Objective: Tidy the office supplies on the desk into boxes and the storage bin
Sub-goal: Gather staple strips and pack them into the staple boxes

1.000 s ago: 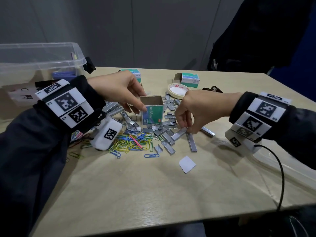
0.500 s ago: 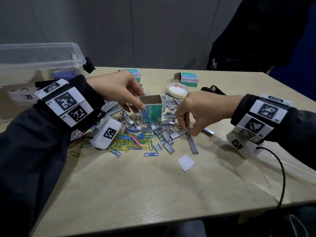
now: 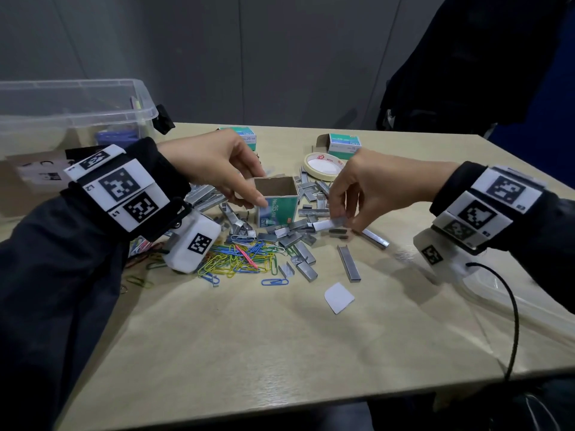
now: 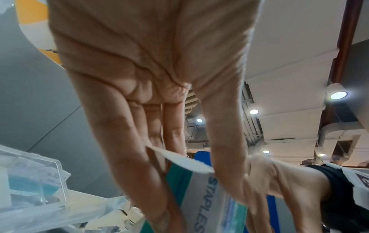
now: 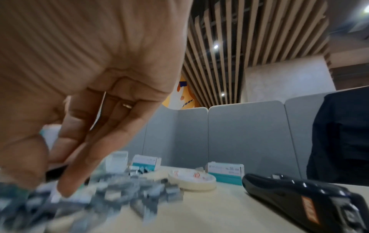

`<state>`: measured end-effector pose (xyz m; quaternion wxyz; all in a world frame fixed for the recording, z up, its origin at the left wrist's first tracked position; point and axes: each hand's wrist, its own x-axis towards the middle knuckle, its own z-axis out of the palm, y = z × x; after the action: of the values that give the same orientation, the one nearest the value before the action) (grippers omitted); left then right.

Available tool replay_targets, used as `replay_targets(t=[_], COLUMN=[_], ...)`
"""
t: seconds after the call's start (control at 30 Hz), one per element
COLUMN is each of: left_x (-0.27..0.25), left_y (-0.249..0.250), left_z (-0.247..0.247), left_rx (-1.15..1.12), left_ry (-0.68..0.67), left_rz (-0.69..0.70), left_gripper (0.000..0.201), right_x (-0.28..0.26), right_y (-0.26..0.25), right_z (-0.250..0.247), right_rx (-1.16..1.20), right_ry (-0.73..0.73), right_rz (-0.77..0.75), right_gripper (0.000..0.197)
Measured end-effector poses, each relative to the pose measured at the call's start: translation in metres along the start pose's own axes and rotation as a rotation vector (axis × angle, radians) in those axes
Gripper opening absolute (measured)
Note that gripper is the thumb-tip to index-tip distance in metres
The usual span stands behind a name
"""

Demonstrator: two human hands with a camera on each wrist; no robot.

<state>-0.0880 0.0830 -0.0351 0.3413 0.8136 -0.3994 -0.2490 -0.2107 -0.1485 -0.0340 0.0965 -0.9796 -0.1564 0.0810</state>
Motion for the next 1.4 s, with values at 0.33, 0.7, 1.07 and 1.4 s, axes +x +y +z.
replay_targets(t=[0.33,0.7,1.07,1.4], left_x=[-0.005,0.001,0.009,0.014], left_y=[0.005,0.001,-0.011,-0.014], left_z=[0.011,0.006,-0.006,-0.009], left_rx=[0.221,0.224,-0.102,-0.178], left_ry=[0.033,-0.019,-0.161,-0.183], left_rz=[0.130,0.122,0.014,-0.032], left_gripper=[0.038,0.030,0.041,0.046], right_x=[-0.005,0.006,0.048,0.069], right_y=[-0.038,-0.074,-0.093,-0.087], right_z=[-0.034,-0.023,-0.029,-0.039], right_rx=[-0.079,-0.384,-0.510,-0.541], right_ry=[0.339,0.222,0.130,0.090], right_rz=[-0.084,0.033,0.087,0.040], right_gripper=[0.016,0.009,0.009,0.013])
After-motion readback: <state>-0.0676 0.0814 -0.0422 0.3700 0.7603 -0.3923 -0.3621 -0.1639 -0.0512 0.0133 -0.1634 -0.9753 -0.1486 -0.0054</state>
